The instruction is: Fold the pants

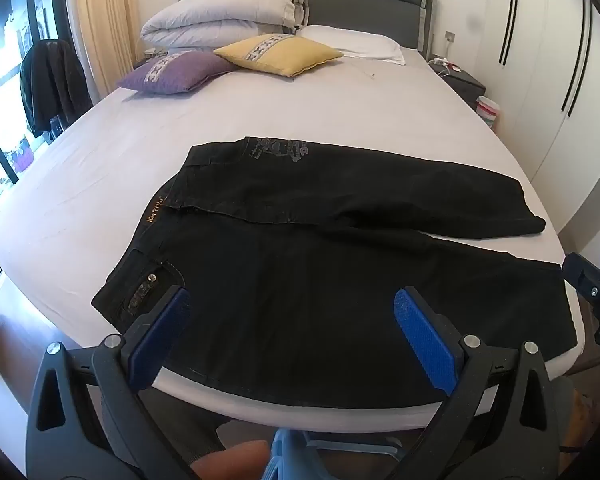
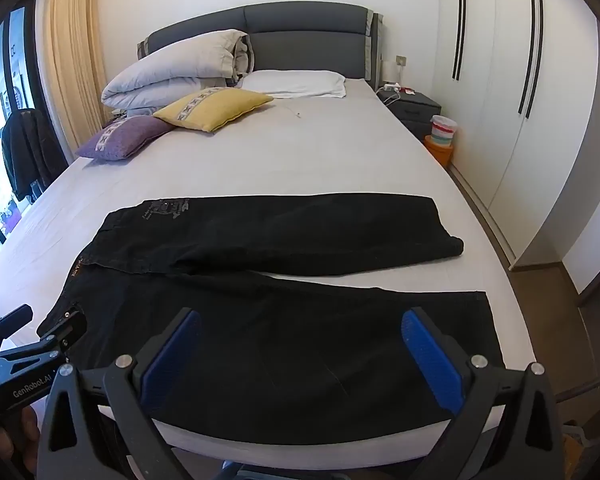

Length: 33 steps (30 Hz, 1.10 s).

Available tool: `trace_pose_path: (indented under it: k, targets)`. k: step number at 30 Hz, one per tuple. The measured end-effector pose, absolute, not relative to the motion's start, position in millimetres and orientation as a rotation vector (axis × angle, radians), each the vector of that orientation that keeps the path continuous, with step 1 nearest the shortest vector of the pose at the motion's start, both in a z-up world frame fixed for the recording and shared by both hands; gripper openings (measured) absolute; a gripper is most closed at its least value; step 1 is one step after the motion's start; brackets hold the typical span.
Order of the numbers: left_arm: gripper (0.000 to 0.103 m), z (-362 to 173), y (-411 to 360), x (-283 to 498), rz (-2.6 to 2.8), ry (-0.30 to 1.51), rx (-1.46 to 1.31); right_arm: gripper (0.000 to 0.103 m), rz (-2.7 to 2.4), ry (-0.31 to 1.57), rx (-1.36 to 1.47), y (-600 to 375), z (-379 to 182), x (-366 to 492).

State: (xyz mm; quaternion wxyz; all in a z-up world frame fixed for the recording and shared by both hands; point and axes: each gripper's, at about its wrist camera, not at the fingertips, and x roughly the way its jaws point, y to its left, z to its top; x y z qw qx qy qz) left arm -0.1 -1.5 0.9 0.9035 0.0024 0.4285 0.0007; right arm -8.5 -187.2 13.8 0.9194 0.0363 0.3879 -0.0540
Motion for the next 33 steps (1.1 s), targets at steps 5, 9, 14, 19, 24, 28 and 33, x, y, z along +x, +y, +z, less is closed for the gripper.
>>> trace_pose_path:
  k: [5, 9, 14, 19, 24, 28, 33]
  targets:
    - [0.103, 0, -1, 3, -0.006, 0.897, -0.011, 0.103, -0.111, 0.803, 0.072, -188, 11, -8]
    - [0.103, 0, 4, -2, -0.003, 0.888, -0.002, 0.103, -0.109, 0.806, 0.074, -190, 10, -8]
    - [0.103, 0, 2, -1, 0.000, 0.889, 0.001, 0.103, -0.111, 0.807, 0.074, -193, 6, -14]
    - [0.103, -3, 1, 1, 0.008, 0.891, 0.001, 0.103, -0.116, 0.813, 0.074, -193, 3, -11]
    - [0.103, -4, 3, 2, 0.009, 0.892, -0.001, 0.103, -0.121, 0.829, 0.072, -189, 2, -9]
    - [0.103, -4, 3, 3, 0.010, 0.894, 0.000, 0.103, -0.120, 0.829, 0.075, -190, 2, -9]
    - [0.103, -5, 3, 3, 0.012, 0.896, 0.001, 0.103, -0.120, 0.832, 0.076, -189, 2, -9]
